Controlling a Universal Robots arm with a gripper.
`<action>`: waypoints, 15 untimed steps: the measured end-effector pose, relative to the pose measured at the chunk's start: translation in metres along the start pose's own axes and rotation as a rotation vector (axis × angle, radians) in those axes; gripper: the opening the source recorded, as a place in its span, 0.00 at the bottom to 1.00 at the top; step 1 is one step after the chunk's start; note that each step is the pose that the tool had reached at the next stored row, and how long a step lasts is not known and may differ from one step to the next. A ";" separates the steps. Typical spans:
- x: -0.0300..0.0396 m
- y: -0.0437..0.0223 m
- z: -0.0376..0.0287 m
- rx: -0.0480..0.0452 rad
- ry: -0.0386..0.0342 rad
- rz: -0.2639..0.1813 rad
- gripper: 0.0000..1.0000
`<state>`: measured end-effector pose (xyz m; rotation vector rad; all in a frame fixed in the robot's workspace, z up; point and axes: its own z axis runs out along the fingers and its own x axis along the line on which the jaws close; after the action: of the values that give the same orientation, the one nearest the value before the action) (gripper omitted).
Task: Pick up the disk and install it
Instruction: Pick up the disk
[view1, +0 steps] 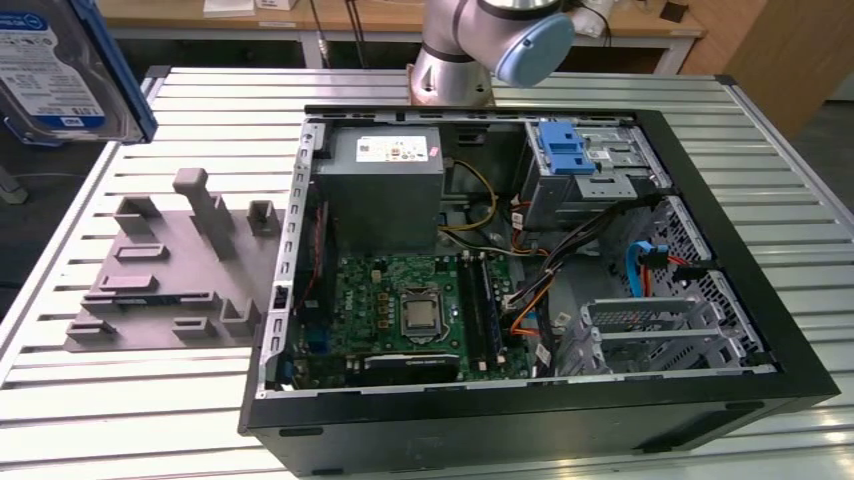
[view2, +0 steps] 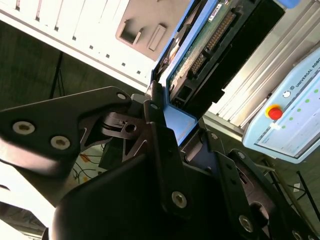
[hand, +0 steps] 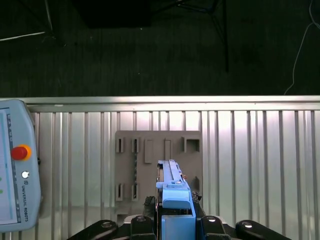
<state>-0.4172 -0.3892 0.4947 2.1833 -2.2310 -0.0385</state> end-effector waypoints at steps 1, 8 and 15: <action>0.0001 -0.0026 -0.0001 -0.0004 -0.0001 0.000 0.36; 0.0016 -0.0188 -0.0006 -0.0030 0.0000 0.000 0.36; 0.0107 -0.0241 -0.0007 -0.0034 0.0000 0.000 0.36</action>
<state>-0.3934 -0.4004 0.4947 2.1814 -2.2294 -0.0423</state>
